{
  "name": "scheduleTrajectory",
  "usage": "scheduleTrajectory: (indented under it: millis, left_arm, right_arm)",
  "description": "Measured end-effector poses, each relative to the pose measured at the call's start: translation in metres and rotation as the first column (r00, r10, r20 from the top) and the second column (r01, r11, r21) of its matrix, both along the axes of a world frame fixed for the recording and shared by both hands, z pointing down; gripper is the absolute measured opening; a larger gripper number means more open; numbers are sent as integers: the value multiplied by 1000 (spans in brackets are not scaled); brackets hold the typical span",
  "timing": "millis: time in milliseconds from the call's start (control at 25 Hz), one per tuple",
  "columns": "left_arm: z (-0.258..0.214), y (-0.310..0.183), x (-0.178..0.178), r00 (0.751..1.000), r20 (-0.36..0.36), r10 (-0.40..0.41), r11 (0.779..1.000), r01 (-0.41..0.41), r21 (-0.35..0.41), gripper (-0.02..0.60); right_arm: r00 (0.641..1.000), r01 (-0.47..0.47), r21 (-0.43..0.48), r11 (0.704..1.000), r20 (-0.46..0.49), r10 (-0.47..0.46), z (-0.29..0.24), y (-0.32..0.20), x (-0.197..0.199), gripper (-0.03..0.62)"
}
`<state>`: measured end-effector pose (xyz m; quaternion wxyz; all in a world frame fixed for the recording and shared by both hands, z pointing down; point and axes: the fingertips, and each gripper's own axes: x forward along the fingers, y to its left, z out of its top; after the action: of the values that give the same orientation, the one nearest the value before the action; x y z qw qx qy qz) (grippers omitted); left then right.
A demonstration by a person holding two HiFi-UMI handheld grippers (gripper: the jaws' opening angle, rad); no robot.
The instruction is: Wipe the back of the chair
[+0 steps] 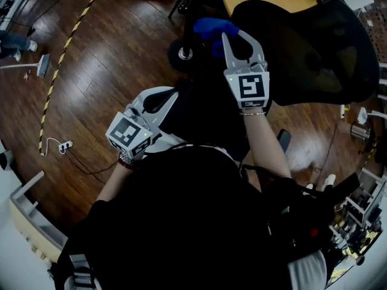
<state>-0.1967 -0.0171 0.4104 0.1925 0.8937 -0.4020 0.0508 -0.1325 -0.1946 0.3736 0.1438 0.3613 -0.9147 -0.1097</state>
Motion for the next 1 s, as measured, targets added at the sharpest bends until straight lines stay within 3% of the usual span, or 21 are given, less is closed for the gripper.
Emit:
scheduleTrajectory:
  millis: [80,240,440,600,680,800,1000]
  left_arm:
    - [-1,-2,19,999,2,35,999,-35,3,5]
    - [-23,-1,87,981,-41,188,980,-185,69,5]
    - [-38,9,188,947,-56,317,946,-312,86,5]
    - [-42,12,239,937,-31,348,935,-345,80,5]
    - [-42,13,255,939,-15,343,937,-341,76,5]
    - [-37,16,268,949,3,315,948,-315,56,5]
    - [-30,22,279,965,17,263,964,-264,33,5]
  right_arm:
    - [1000,-31,-19,999,5,31,2,14,36,34]
    - [971,-239,-52,970,-15,238,11,44,161,34]
    - [872,-489,-90,868,-92,481,37,81,340,34]
    - [802,-595,-95,798,-124,584,48,93,442,34]
    - [787,-615,-96,783,-126,604,53,91,472,34]
    - [790,-611,-108,784,-143,596,68,82,494,34]
    - [824,-560,-101,822,-170,540,83,61,499,34]
